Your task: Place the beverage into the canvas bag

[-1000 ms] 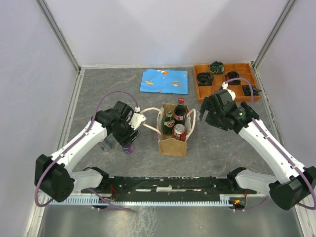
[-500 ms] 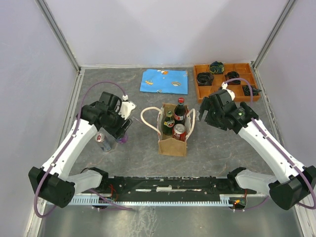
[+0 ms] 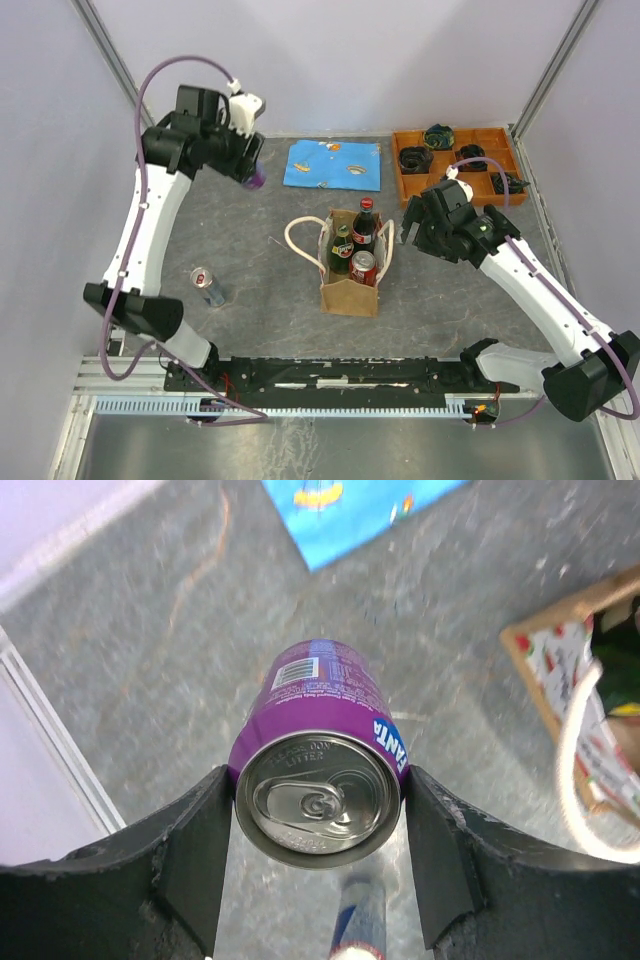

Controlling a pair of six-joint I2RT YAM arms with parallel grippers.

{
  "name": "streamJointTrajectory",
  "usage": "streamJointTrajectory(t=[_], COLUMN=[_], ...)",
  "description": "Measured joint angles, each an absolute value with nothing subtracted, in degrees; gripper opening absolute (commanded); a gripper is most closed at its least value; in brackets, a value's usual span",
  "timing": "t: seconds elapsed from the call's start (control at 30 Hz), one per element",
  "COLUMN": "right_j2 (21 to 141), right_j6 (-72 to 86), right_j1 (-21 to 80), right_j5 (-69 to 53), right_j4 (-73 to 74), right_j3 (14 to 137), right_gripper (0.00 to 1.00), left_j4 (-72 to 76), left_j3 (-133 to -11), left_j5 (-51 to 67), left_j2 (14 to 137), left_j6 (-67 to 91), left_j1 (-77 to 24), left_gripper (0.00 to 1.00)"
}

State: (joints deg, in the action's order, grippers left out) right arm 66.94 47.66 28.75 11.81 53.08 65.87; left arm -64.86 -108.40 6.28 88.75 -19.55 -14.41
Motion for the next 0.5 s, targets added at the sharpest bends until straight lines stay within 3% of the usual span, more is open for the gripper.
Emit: streamJointTrajectory(t=[0.2, 0.5], right_j2=[66.98, 66.72], right_j6=[47.31, 47.11], right_j1=[28.67, 28.32], right_j5=[11.73, 11.81], right_j4=[52.95, 52.97], right_j3=[65.87, 65.78], right_gripper=[0.99, 0.99], left_j4=[-66.17, -67.66], left_j3=[-121.38, -112.12], left_j5=[7.57, 15.73], left_j2=[95.00, 92.01], left_j6=[-18.17, -16.19], left_j1=[-22.76, -38.30], left_gripper=[0.03, 0.03])
